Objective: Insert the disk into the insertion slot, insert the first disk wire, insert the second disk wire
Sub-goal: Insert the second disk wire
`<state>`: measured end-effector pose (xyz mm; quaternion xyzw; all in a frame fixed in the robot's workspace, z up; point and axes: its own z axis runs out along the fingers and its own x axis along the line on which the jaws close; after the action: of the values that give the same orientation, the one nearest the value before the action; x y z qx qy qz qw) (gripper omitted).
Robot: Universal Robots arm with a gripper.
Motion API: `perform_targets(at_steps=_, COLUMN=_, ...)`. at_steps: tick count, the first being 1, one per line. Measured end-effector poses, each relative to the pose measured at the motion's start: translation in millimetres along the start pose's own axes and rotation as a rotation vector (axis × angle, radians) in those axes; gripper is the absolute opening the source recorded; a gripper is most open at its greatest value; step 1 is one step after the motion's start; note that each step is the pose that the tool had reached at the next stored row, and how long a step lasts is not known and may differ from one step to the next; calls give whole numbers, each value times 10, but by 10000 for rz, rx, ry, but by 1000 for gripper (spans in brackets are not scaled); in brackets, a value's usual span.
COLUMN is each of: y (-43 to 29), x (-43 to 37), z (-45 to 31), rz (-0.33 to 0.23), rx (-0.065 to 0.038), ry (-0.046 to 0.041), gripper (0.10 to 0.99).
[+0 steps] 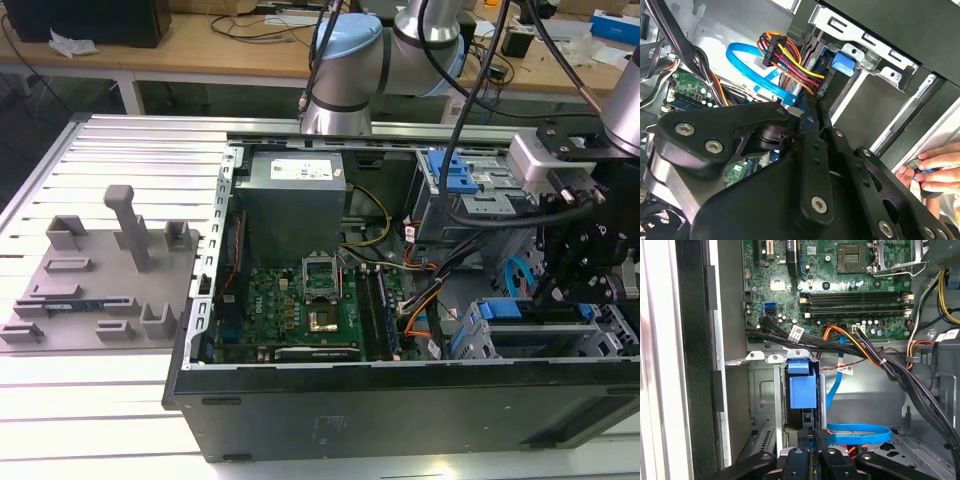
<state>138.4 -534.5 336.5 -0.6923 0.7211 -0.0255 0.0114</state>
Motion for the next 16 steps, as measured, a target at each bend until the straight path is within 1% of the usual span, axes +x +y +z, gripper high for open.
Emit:
perform_targets(at_steps=2, y=0, x=0, z=-1, rz=0, rx=-1, ry=-5, gripper=169)
perform_targets(at_steps=3, y=-1, x=0, z=-13, rz=0, rx=-1, ry=-5, gripper=235)
perform_targets(at_steps=6, y=-6, x=2, z=-117, rz=0, rx=-1, ry=3, gripper=235)
perform_targets(at_steps=7, y=-10, x=4, z=-187, rz=0, rx=-1, ry=4, gripper=235)
perform_targets(at_steps=8, y=-11, x=4, z=-223, rz=0, rx=-1, ry=4, gripper=235)
perform_targets(at_steps=11, y=-20, x=5, z=-386, rz=0, rx=-1, ry=3, gripper=235)
perform_targets(at_steps=12, y=-23, x=4, z=-452, rz=0, rx=0, ry=4, gripper=220)
perform_targets(at_steps=13, y=-25, x=4, z=-493, rz=0, rx=-1, ry=3, gripper=153)
perform_targets(at_steps=14, y=-27, x=3, z=-527, rz=0, rx=-1, ry=3, gripper=106)
perform_targets(at_steps=16, y=-27, x=2, z=-530, rz=1, rx=-1, ry=1, gripper=106)
